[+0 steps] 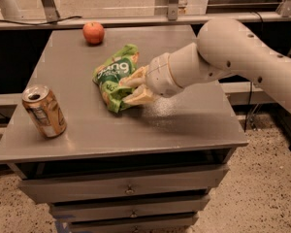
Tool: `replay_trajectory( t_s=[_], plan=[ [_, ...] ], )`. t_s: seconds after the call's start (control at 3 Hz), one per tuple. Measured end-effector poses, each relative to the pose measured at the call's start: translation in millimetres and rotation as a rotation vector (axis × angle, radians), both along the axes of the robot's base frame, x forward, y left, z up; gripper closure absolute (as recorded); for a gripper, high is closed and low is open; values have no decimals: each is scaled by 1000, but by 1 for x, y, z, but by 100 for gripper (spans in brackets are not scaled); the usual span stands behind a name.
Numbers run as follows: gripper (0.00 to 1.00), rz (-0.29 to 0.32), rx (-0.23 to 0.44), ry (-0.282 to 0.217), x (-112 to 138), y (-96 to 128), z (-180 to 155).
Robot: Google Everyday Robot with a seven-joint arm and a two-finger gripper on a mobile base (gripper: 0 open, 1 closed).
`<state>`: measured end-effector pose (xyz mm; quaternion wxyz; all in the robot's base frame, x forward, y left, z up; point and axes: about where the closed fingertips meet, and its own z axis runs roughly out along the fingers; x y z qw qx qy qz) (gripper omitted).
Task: Move green rice chip bag near orange can
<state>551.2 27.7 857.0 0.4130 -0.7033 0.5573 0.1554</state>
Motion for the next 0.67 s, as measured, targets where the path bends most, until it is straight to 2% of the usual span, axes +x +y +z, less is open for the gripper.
replay_trajectory(
  t_s=[0.33,0.67],
  plan=[
    [100,0,0,0,0,0,0],
    [100,80,36,-12,-25,35,11]
  ],
)
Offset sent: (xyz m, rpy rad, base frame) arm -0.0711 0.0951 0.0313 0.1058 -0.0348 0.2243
